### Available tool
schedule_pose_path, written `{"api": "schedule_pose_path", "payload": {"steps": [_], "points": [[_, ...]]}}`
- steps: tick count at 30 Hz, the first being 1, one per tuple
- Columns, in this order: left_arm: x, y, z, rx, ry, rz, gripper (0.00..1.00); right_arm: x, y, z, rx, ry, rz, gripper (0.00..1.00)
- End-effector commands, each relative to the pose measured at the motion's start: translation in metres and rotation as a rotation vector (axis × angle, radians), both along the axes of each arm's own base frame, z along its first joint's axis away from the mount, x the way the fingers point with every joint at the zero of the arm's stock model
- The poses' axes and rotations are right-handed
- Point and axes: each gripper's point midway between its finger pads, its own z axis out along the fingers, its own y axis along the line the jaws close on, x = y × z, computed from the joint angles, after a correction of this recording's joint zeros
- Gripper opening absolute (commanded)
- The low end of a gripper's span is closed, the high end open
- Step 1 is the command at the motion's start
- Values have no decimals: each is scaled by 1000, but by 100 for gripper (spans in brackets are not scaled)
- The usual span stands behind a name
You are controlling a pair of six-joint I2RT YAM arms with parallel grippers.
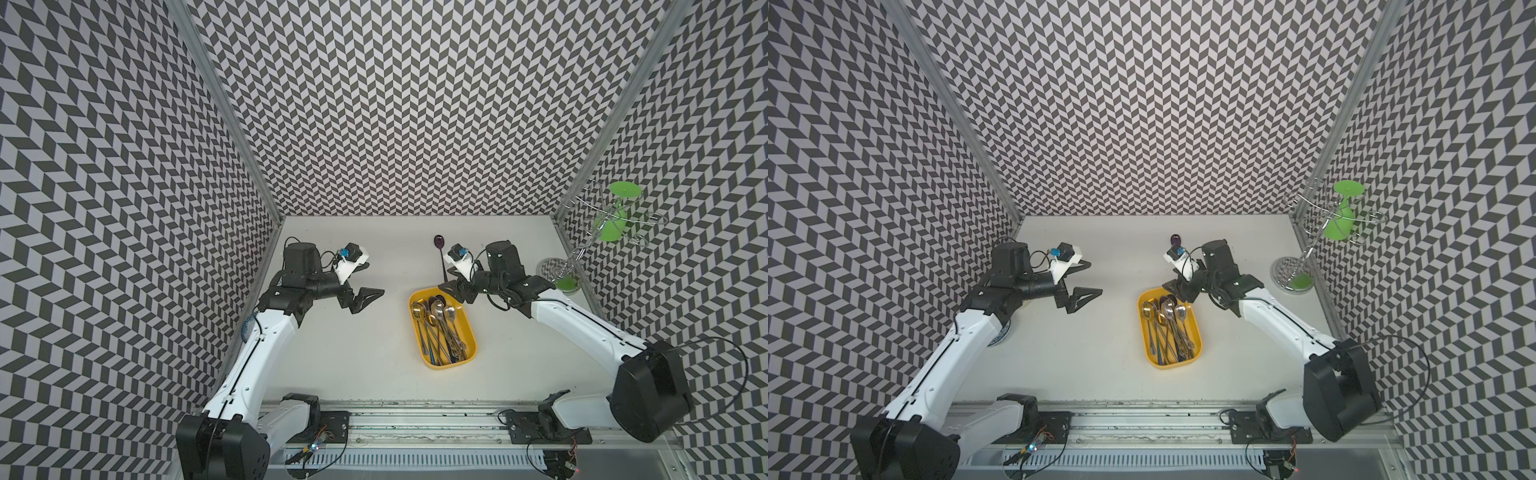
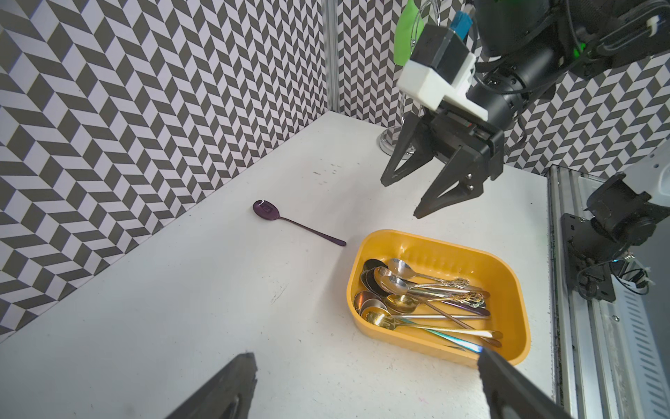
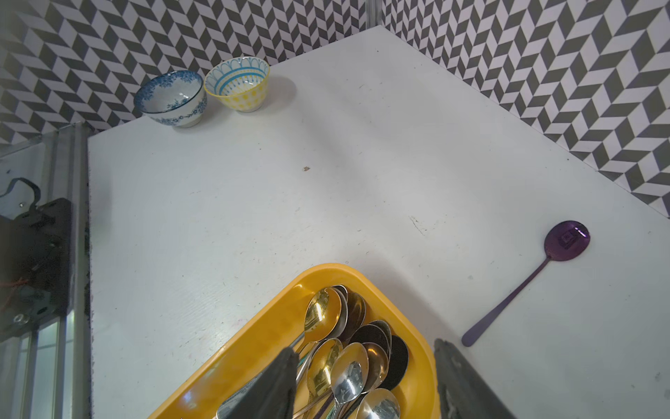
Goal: Put the spoon into the storage box
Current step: Place the spoon in the storage box, then pick up the spoon from the center of the board.
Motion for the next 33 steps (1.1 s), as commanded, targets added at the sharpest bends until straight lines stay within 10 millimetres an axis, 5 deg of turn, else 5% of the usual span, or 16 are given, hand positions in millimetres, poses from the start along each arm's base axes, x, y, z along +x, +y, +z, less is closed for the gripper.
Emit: {"api": "schedule_pose_path", "payload": {"steps": [1, 13, 22, 33], "points": [[-2, -1, 11, -5, -37, -9, 99, 28, 2, 17, 35, 6, -114, 62], [-1, -1, 14, -1, -30, -8, 99, 130, 3, -24, -80, 299, -370, 59], [2, 1, 11, 6, -27, 2, 99, 214, -9, -51, 106, 426, -450, 54], [10, 4, 1, 16, 2, 18, 99, 267, -18, -109, 157, 467, -520, 54]]}}
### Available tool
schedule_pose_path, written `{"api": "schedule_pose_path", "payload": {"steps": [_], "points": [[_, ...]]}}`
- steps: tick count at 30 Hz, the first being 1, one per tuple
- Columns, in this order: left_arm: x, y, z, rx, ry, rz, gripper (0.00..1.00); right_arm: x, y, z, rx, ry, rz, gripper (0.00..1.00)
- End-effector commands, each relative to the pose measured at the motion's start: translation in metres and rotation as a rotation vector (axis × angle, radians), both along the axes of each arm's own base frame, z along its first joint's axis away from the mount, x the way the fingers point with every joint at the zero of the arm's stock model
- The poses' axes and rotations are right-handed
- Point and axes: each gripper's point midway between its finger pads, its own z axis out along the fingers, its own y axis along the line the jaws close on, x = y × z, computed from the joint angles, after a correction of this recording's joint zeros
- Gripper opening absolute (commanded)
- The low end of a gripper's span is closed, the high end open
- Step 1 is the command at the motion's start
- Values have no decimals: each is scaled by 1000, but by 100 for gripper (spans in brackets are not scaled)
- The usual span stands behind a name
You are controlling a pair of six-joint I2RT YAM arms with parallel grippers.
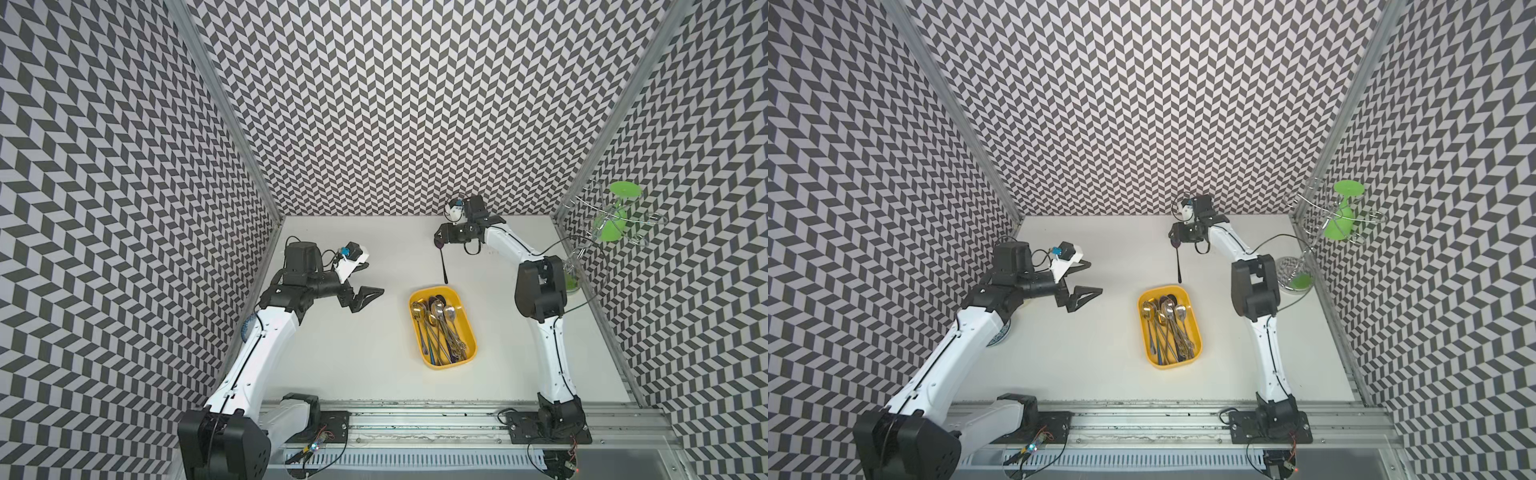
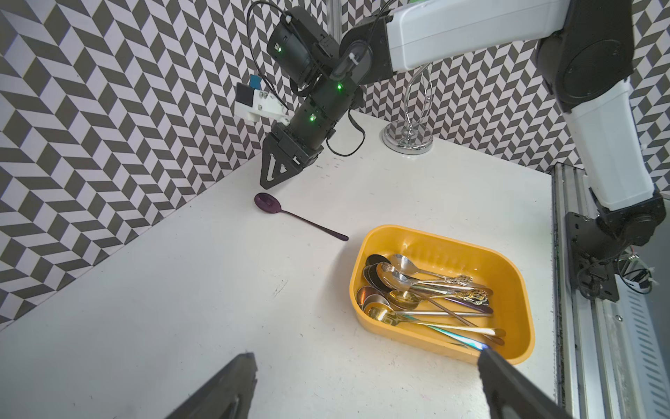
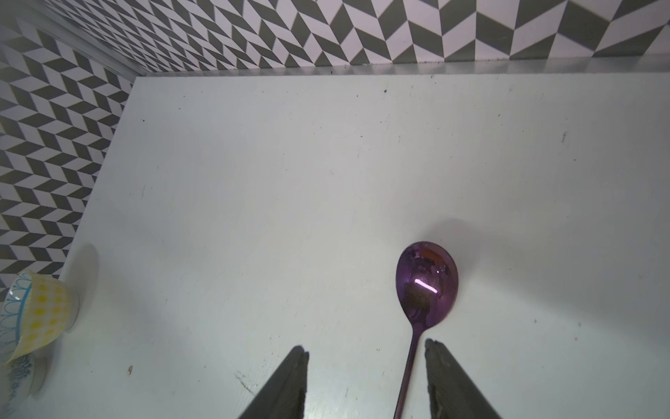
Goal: Put the spoon into the storage box
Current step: Pick up the spoon from the center of the board.
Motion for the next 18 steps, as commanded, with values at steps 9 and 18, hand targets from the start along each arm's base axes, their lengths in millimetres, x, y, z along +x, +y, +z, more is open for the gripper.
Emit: {"api": "schedule_pose_path", "payload": {"steps": [9, 18], "points": [[6, 2, 4, 8, -12, 8, 99, 41, -7, -24, -7, -71, -79, 54], [9, 4, 0, 8, -4, 16, 99, 49, -16, -40, -62, -82, -122, 54]]}}
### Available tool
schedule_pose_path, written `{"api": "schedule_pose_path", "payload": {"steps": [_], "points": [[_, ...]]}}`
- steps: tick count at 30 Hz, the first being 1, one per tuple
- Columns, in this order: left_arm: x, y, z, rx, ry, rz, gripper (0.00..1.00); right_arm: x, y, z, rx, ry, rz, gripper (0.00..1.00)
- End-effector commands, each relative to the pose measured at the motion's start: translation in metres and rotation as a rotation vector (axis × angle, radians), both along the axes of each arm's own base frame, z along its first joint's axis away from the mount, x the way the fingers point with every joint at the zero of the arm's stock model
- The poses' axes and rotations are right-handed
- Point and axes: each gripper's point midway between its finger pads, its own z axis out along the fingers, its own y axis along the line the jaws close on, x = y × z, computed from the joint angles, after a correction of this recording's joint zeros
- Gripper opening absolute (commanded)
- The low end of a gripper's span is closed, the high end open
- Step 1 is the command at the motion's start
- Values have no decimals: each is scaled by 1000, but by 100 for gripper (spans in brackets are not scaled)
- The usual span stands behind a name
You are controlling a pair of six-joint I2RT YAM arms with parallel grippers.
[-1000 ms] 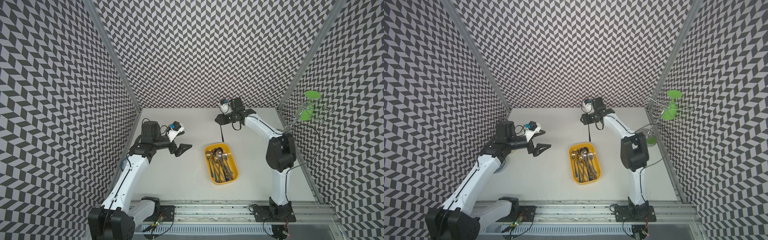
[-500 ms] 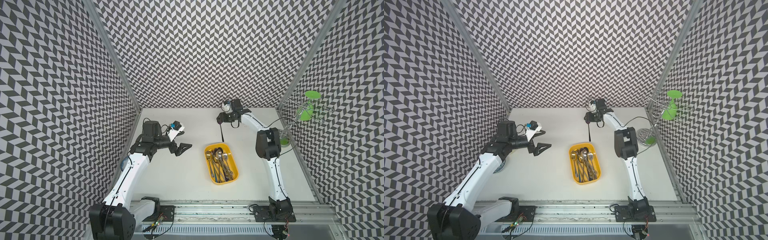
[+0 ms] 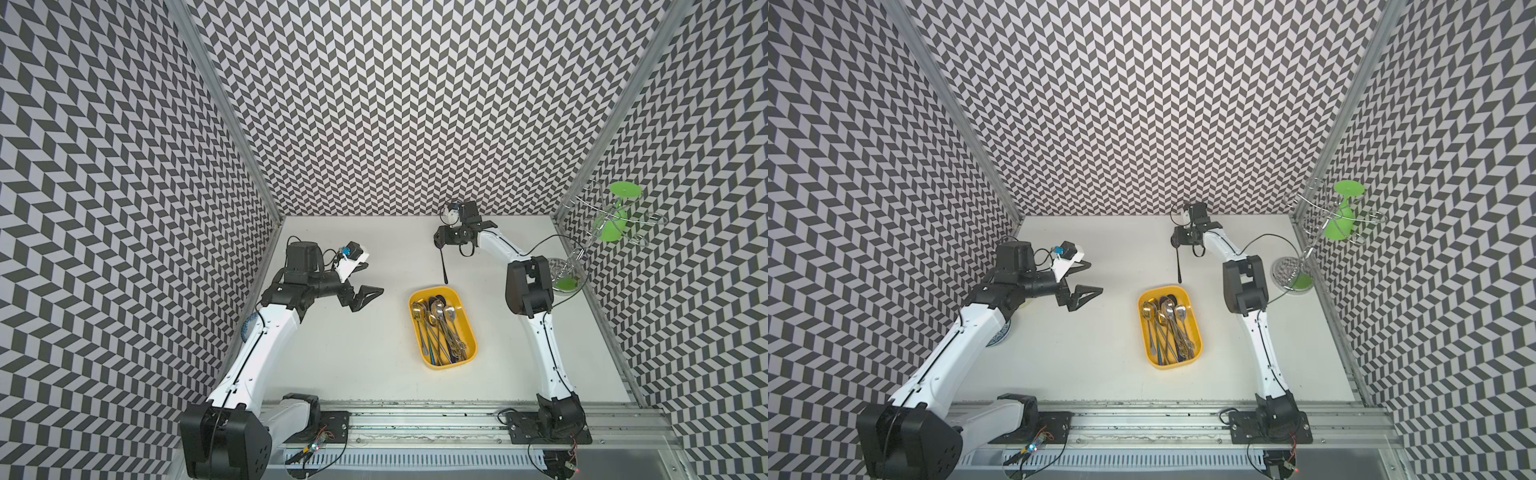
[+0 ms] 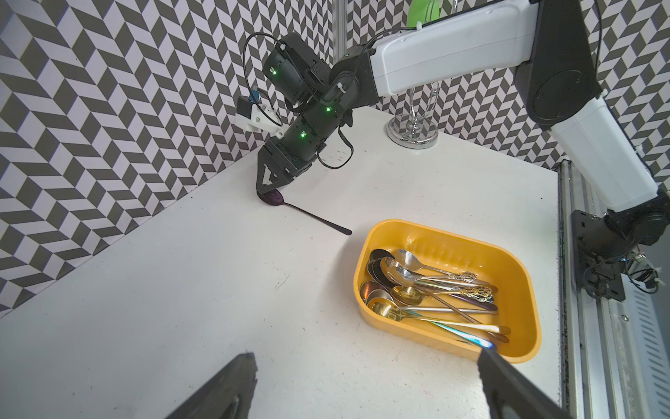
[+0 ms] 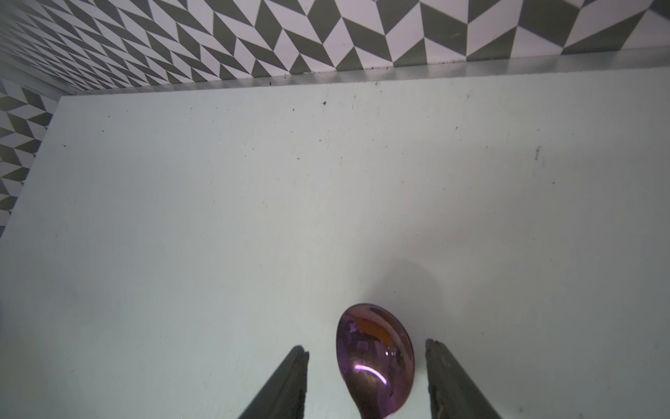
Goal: Put the spoon into the storage box
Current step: Pick up the spoon from the center of the board.
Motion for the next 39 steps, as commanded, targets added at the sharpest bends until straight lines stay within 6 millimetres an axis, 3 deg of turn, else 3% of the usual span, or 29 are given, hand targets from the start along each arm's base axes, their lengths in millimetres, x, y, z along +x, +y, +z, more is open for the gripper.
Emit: {"api": "schedule_pose_path", "payload": {"steps": [1, 14, 28, 31, 34, 37, 39], "points": [[4, 1, 7, -2, -18, 3, 99, 15, -8, -5, -25, -47, -38, 54], [3, 2, 8, -1, -22, 5, 99, 2, -4, -55, -138, 15, -22, 45], [1, 2, 11, -2, -31, 5, 99, -21, 6, -76, -158, 77, 49, 34], [0, 2, 11, -2, -36, 4, 99, -20, 9, -72, -138, 74, 61, 29], [0, 2, 10, -3, -34, 4, 99, -21, 12, -62, -119, 62, 78, 16], [0, 2, 12, -2, -35, 5, 99, -15, 14, -42, -91, 23, 89, 0], [0, 2, 10, -3, -36, 4, 99, -12, 12, -24, -68, -2, 89, 0]]}}
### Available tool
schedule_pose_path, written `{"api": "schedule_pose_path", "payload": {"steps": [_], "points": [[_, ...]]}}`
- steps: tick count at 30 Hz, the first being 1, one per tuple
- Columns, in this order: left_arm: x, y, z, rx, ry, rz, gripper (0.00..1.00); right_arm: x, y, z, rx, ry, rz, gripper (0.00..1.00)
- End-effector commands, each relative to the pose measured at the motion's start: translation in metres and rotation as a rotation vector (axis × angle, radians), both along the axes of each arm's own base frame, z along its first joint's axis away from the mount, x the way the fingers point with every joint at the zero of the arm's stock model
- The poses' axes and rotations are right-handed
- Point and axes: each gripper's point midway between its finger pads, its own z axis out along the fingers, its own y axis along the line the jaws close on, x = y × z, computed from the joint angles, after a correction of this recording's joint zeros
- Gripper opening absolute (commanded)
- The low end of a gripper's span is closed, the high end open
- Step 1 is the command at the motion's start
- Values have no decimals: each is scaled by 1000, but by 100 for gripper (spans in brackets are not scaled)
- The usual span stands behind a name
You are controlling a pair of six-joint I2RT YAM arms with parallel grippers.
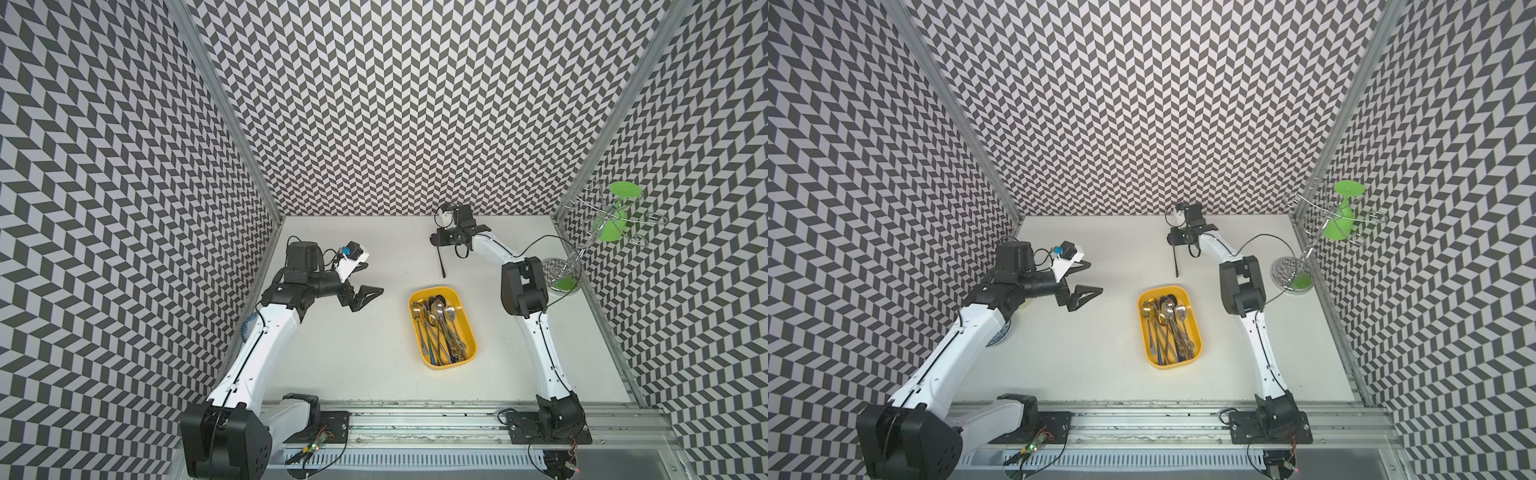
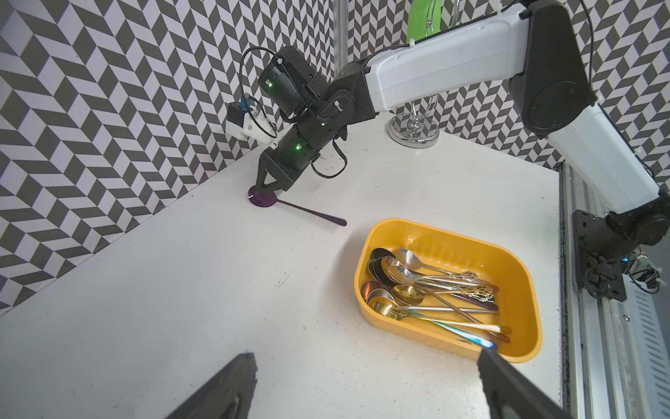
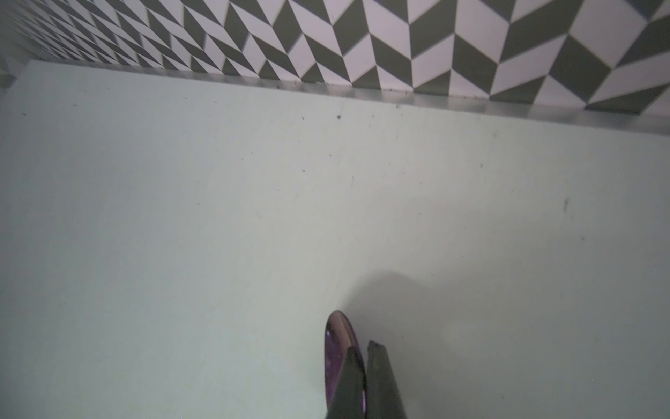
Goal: Put the spoon into the storage box
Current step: Pick up the spoon from the center of the board, then place the spoon in the storage box.
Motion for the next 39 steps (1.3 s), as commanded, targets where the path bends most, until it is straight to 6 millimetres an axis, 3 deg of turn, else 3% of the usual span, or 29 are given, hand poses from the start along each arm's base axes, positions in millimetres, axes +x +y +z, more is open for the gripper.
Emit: {"api": "schedule_pose_path", "payload": {"steps": [1, 7, 15, 20, 24, 31, 39], "points": [[-1, 1, 12, -5, -40, 1, 99, -17, -4, 0, 0, 62, 25, 0], [-1, 1, 13, -7, -42, -1, 99, -11, -3, 69, 58, -62, 40, 0], [-2, 1, 15, -8, -46, -2, 99, -17, -4, 112, 123, -110, 49, 0], [-3, 0, 17, -11, -49, -5, 99, -32, -8, 143, 148, -129, 43, 0], [-5, 0, 18, -16, -54, -10, 99, -59, -11, 162, 186, -112, 36, 0], [-7, -3, 19, -18, -60, -22, 99, -124, -17, 190, 298, -157, 27, 0], [-9, -4, 18, -19, -64, -27, 99, -187, -27, 200, 356, -189, 20, 0]]}}
